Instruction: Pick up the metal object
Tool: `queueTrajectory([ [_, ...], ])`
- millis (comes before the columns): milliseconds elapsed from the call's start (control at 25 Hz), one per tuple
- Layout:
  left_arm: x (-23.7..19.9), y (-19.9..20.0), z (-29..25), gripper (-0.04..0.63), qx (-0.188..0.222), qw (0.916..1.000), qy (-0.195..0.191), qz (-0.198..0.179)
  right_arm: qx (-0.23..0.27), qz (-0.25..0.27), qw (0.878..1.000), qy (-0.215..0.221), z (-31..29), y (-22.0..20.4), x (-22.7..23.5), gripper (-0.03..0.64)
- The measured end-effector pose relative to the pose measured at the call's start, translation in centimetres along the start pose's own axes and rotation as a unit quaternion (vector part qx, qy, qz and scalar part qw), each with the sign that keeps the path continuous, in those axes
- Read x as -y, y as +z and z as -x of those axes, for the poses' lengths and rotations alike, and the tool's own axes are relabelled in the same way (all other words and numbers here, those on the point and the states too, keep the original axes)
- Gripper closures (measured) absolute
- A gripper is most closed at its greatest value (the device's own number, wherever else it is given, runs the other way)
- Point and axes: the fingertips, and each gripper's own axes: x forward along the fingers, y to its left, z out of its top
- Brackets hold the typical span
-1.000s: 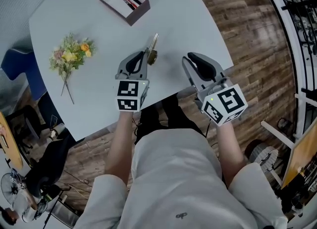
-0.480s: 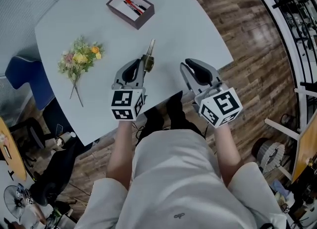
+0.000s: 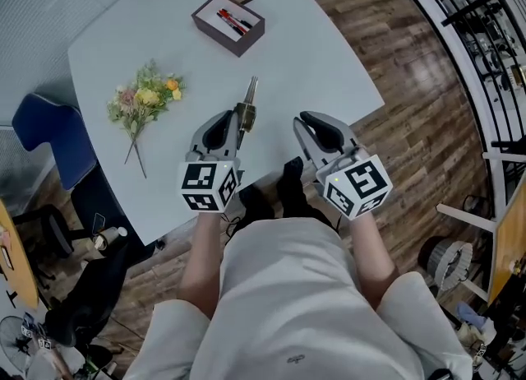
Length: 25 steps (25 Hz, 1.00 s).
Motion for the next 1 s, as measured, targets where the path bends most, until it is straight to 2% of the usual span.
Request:
queueTrajectory([
  [360, -0.3, 0.7, 3.7, 0.571, 0.020, 0.9991, -0.020, 0.033, 0.005, 0.004, 1.000, 0.012, -0.4, -0.1, -4.3, 0.580],
  [1000, -2.5, 2.2, 9.2, 0.571, 0.056, 0.9971, -0.015, 0.050, 0.021, 0.024, 0.999, 0.036, -1.7, 0.6, -9.6, 0.604],
])
